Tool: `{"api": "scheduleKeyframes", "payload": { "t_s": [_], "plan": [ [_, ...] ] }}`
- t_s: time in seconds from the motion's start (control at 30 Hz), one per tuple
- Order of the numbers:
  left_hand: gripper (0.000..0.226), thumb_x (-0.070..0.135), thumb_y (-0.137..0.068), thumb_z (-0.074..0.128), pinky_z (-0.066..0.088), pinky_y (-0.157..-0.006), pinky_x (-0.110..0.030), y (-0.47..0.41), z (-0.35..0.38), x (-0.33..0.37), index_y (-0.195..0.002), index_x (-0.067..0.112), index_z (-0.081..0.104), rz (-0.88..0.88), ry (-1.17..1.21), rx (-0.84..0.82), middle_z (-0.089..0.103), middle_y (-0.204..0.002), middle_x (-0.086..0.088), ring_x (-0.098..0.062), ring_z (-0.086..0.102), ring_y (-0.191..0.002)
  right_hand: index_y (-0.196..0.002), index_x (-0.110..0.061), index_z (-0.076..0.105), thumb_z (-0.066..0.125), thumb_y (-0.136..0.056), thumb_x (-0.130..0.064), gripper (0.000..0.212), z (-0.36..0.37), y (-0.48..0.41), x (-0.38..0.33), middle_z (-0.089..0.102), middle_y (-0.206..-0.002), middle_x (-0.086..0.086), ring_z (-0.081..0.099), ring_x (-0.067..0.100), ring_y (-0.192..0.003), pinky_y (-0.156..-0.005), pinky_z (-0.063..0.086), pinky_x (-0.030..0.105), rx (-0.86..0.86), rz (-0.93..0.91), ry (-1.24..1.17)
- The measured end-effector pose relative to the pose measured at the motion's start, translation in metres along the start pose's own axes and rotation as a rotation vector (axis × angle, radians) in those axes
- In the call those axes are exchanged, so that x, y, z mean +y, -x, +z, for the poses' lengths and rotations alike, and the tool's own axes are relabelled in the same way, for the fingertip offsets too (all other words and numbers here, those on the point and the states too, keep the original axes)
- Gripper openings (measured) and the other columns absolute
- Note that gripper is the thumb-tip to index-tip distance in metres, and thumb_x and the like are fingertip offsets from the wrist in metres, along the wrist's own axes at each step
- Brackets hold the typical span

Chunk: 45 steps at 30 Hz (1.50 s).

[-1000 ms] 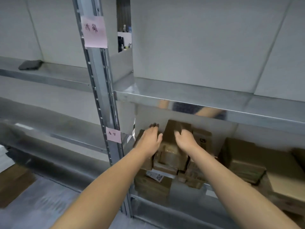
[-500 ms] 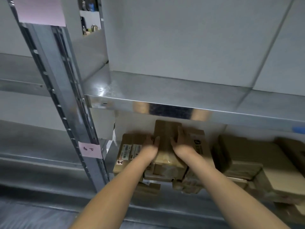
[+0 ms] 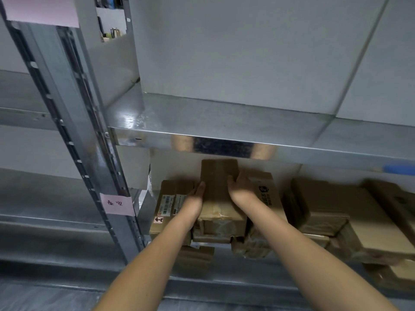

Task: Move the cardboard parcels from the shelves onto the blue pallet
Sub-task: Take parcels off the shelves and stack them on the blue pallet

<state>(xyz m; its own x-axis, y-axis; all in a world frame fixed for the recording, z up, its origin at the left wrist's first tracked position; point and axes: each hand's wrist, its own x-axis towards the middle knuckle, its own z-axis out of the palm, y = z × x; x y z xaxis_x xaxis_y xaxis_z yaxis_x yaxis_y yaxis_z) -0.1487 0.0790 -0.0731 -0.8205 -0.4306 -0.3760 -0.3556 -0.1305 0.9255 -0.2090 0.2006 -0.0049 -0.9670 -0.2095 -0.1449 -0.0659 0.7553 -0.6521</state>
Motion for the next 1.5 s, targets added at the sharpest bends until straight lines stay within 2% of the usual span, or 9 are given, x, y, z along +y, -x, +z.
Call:
{"api": "scheduleKeyframes", "payload": {
  "t_s": [0.33,0.5,0.67,0.8,0.97,1.1,1.23,1.37,1.5],
  "plan": [
    [0.059,0.051,-0.103,0.035,0.035,-0.102,-0.039,0.036,-0.012,0.017,-0.146,0.012,0.043,0.034,-0.068,0.111,0.051,-0.144,-0.014,-0.034,0.047,-0.131,-0.143,-0.005,0.041,0.038,-0.102,-0.039,0.053,-0.005,0.026,-0.003,0.045,-0.146,0.014,0.044,0.034,-0.131,-0.101,0.037,0.035,-0.083,0.208,-0.392],
    [0.059,0.046,-0.103,0.036,0.031,-0.109,-0.037,0.073,-0.016,0.036,-0.147,0.006,0.042,0.113,-0.113,0.167,0.045,-0.150,-0.015,-0.032,0.042,-0.137,-0.142,-0.006,0.040,0.039,-0.102,-0.033,0.049,-0.019,0.054,-0.008,0.048,-0.140,0.011,0.047,0.030,-0.124,-0.093,0.036,0.034,-0.081,0.158,-0.504],
    [0.054,0.046,-0.104,0.033,0.039,-0.111,-0.047,0.126,-0.007,0.042,-0.145,0.014,0.046,0.168,-0.085,0.165,0.053,-0.142,-0.012,-0.030,0.051,-0.128,-0.147,-0.010,0.038,0.038,-0.101,-0.035,0.052,-0.042,0.089,0.001,0.047,-0.144,0.009,0.047,0.029,-0.129,-0.109,0.038,0.043,-0.123,0.080,-0.545],
    [0.057,0.050,-0.103,0.030,0.041,-0.108,-0.045,0.176,0.013,0.034,-0.146,0.015,0.044,0.165,-0.127,0.224,0.054,-0.139,-0.010,-0.030,0.051,-0.126,-0.127,-0.018,0.055,0.045,-0.097,-0.036,0.036,-0.066,0.126,0.021,0.066,-0.111,0.006,0.064,0.026,-0.097,-0.081,0.055,0.040,-0.226,0.043,-0.618],
    [0.053,0.047,-0.104,0.032,0.044,-0.099,-0.038,0.236,0.041,0.019,-0.142,0.014,0.048,0.210,-0.079,0.298,0.056,-0.136,-0.008,-0.026,0.054,-0.120,-0.141,-0.032,0.037,0.050,-0.092,-0.042,0.051,-0.085,0.179,0.054,0.058,-0.117,-0.002,0.060,0.017,-0.092,-0.059,0.046,0.028,-0.297,0.006,-0.653],
    [0.046,0.046,-0.104,0.032,0.045,-0.086,-0.035,0.285,0.063,0.001,-0.136,0.019,0.052,0.243,-0.029,0.330,0.060,-0.124,-0.003,-0.018,0.056,-0.102,-0.139,-0.037,0.037,0.048,-0.094,-0.047,0.047,-0.098,0.214,0.082,0.060,-0.115,-0.005,0.063,0.018,-0.098,-0.067,0.054,0.033,-0.411,-0.043,-0.764],
    [0.044,0.043,-0.104,0.036,0.044,-0.086,-0.031,0.329,0.073,-0.009,-0.136,0.020,0.053,0.286,0.010,0.390,0.059,-0.123,0.002,-0.017,0.055,-0.107,-0.143,-0.039,0.035,0.040,-0.097,-0.056,0.049,-0.106,0.242,0.102,0.058,-0.131,-0.002,0.060,0.022,-0.114,-0.098,0.050,0.048,-0.468,-0.103,-0.825],
    [0.036,0.047,-0.099,0.049,0.047,-0.072,-0.028,0.383,0.080,-0.028,-0.129,0.029,0.056,0.289,0.038,0.357,0.062,-0.113,0.010,-0.012,0.061,-0.098,-0.124,-0.029,0.059,0.024,-0.096,-0.066,0.058,-0.111,0.276,0.130,0.067,-0.119,0.001,0.064,0.020,-0.103,-0.085,0.054,0.040,-0.518,0.033,-0.905],
    [0.028,0.054,-0.094,0.054,0.049,-0.064,-0.025,0.418,0.087,-0.046,-0.116,0.036,0.058,0.262,0.016,0.311,0.067,-0.107,0.011,-0.011,0.066,-0.093,-0.131,-0.015,0.057,0.029,-0.099,-0.058,0.060,-0.113,0.297,0.159,0.065,-0.124,0.011,0.061,0.030,-0.114,-0.100,0.047,0.049,-0.498,0.159,-0.900]
  ]
}}
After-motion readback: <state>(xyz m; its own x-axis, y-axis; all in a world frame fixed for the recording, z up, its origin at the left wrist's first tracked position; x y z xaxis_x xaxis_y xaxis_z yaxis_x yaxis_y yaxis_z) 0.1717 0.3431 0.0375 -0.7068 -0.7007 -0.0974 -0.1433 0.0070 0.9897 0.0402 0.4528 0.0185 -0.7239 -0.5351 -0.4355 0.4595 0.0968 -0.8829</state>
